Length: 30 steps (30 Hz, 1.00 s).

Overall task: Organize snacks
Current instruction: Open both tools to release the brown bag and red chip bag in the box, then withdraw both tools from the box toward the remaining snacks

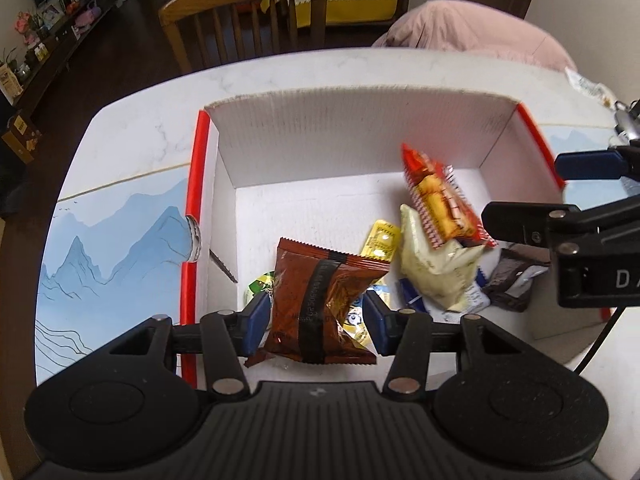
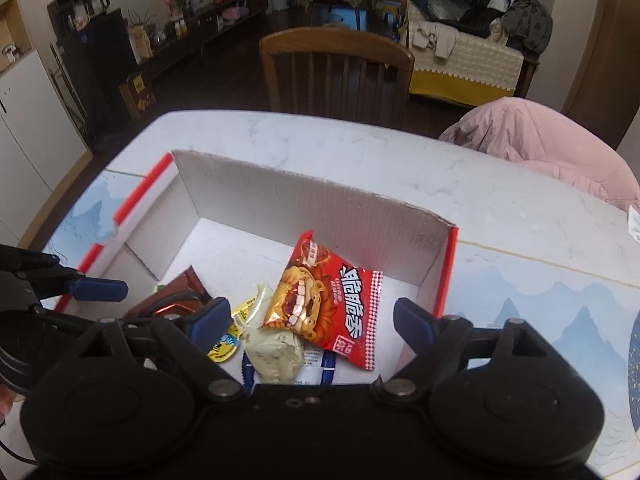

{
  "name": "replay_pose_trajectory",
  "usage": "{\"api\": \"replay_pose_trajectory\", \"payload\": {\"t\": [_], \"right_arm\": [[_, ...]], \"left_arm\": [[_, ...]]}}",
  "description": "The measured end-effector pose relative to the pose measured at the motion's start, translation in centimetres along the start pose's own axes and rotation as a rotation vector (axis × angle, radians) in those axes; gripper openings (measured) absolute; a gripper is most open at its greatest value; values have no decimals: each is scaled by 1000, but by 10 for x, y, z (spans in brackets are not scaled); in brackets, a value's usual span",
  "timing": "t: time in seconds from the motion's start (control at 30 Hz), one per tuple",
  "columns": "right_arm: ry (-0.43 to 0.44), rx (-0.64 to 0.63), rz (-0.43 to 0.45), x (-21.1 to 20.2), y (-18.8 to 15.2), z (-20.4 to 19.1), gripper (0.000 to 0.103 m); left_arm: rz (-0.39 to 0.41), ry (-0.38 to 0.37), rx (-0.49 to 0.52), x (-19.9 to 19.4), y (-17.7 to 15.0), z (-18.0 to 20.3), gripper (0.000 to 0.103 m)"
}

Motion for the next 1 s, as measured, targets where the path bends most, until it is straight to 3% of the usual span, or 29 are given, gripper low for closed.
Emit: {"api": "replay_pose_trajectory", "payload": {"t": [0.5, 0.6, 0.87, 1.0], "right_arm": [[33, 8, 132, -74, -21, -19, 91], [47, 17, 154, -88, -28, -23, 92], [57, 32, 186, -113, -52, -36, 94], [75, 45, 185, -119, -67, -40, 99]], "left_arm": [[134, -56, 4, -69, -20, 2, 50], [150, -65, -6, -81, -29, 2, 58], [182, -96, -18, -108, -54, 2, 59], [188, -115, -38, -115, -70, 2, 69]]}}
Point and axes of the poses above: each gripper's, at about its wrist camera, not at the fingertips, and x roughly the way its jaws point, z to its right, y to its top, the point moved 8 cm from there along x, roughly the way its jaws point, and after that the axes turned 4 degrees about x, right-handed, at the moved point
